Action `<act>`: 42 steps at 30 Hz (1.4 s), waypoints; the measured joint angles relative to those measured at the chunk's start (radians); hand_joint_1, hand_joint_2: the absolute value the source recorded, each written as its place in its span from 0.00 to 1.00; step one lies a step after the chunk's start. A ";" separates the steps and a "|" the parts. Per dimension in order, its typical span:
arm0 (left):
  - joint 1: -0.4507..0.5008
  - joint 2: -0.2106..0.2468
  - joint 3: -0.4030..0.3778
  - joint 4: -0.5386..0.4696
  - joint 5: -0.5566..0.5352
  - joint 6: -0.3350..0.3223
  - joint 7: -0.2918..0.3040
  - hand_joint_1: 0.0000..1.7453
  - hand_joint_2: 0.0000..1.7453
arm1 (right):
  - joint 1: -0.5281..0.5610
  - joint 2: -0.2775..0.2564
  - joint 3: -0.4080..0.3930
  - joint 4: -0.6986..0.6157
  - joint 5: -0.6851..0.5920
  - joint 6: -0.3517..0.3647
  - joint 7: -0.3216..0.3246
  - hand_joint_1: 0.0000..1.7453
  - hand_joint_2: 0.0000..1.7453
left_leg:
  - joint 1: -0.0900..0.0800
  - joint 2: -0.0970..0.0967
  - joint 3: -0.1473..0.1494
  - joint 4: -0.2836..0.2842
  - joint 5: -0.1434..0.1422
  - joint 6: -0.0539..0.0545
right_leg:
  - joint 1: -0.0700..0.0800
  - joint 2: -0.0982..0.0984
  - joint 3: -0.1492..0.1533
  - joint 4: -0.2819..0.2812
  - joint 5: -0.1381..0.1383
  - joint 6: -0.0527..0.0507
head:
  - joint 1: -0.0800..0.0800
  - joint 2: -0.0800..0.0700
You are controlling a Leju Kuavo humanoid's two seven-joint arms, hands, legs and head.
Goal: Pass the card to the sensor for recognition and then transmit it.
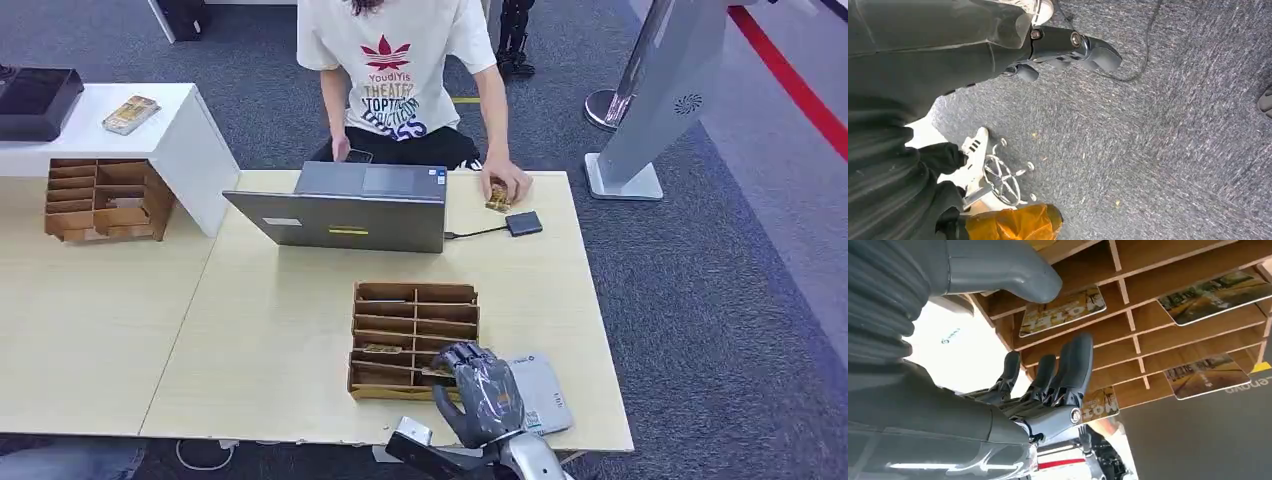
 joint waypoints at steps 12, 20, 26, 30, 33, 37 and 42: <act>0.000 0.000 0.000 0.000 0.001 0.000 -0.004 0.00 1.00 | -0.004 0.003 -0.002 0.026 -0.001 0.010 0.011 0.99 1.00 | 0.000 0.000 0.000 0.000 0.000 0.000 | 0.000 0.000 0.000 0.000 0.000 0.000 | 0.000 0.000; -0.001 0.000 0.000 0.000 0.003 0.000 -0.011 0.00 1.00 | -0.017 0.006 -0.007 0.038 0.002 0.011 0.012 1.00 1.00 | 0.000 0.000 0.000 0.000 0.000 0.000 | 0.000 0.000 0.000 0.000 0.000 0.000 | 0.000 0.000; -0.002 0.000 0.000 0.000 0.003 0.000 -0.012 0.00 1.00 | -0.018 0.010 -0.008 0.038 0.004 0.014 0.021 1.00 1.00 | 0.000 0.000 0.000 0.000 0.000 0.000 | 0.000 0.000 0.000 0.000 0.000 0.000 | 0.000 0.000; -0.002 0.000 0.000 0.000 0.003 0.000 -0.013 0.00 1.00 | -0.018 0.011 -0.008 0.038 0.003 0.015 0.024 1.00 1.00 | 0.000 0.000 0.000 0.000 0.000 0.000 | 0.000 0.000 0.000 0.000 0.000 0.000 | 0.000 0.000; -0.002 0.003 0.000 0.000 0.002 0.000 -0.013 0.00 1.00 | -0.018 0.011 -0.009 0.038 0.003 0.014 0.023 1.00 1.00 | 0.000 0.000 0.000 0.000 0.000 0.000 | 0.000 0.000 0.000 0.000 0.000 0.000 | 0.000 0.000; -0.002 0.006 -0.001 0.000 -0.001 0.000 -0.016 0.00 1.00 | -0.012 0.011 -0.018 0.032 -0.025 -0.007 0.002 1.00 1.00 | 0.000 0.000 0.000 0.000 0.000 0.000 | 0.000 0.000 0.000 0.000 0.000 0.000 | 0.000 0.000; 0.006 0.007 -0.001 0.000 0.011 0.000 -0.026 0.00 1.00 | 0.028 0.011 -0.051 -0.065 -0.099 -0.101 -0.068 1.00 1.00 | 0.000 0.000 0.000 0.000 0.000 0.000 | 0.000 0.000 0.000 0.000 0.000 0.000 | 0.000 0.000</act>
